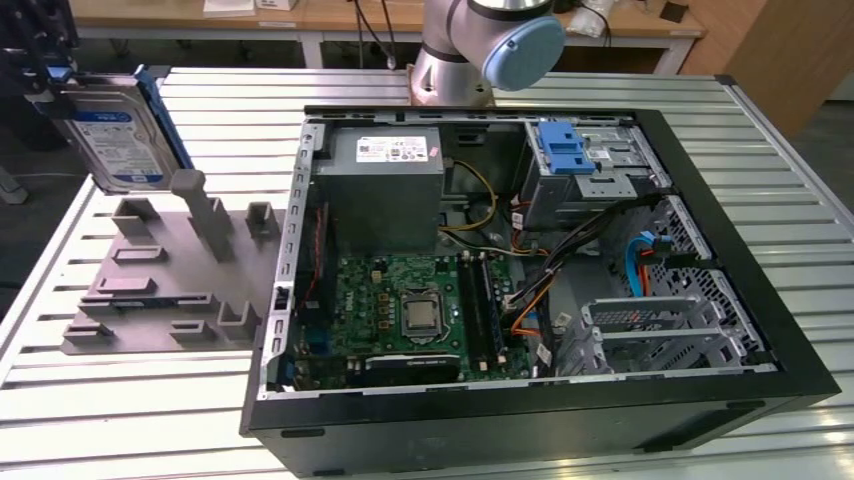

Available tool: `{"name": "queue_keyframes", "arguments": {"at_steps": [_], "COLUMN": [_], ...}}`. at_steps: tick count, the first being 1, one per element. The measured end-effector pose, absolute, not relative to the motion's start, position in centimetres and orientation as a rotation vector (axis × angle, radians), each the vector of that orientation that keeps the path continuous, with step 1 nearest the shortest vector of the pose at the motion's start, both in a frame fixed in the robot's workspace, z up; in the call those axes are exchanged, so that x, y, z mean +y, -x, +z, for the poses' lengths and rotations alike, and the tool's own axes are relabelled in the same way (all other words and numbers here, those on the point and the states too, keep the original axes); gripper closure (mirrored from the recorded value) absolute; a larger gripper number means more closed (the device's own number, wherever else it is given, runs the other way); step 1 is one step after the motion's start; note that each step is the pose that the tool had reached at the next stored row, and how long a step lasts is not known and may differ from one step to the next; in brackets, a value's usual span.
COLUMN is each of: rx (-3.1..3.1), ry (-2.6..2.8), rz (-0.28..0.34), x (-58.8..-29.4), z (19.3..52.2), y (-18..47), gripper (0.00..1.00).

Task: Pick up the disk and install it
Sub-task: 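Pick up the disk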

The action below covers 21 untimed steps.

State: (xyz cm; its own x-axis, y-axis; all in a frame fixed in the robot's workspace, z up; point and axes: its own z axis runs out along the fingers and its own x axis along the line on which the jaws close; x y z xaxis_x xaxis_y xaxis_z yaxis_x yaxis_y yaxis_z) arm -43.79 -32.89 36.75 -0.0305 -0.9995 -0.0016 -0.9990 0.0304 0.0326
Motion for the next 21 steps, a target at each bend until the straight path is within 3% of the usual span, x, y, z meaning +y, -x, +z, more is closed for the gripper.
{"name": "queue_keyframes", "arguments": {"at_steps": [21], "rx": [-2.24], "ry": [-2.173], "rz": [-0.039], "x": [-32.89], "z": [37.4], "y": [43.79], "gripper": [0.64]}}
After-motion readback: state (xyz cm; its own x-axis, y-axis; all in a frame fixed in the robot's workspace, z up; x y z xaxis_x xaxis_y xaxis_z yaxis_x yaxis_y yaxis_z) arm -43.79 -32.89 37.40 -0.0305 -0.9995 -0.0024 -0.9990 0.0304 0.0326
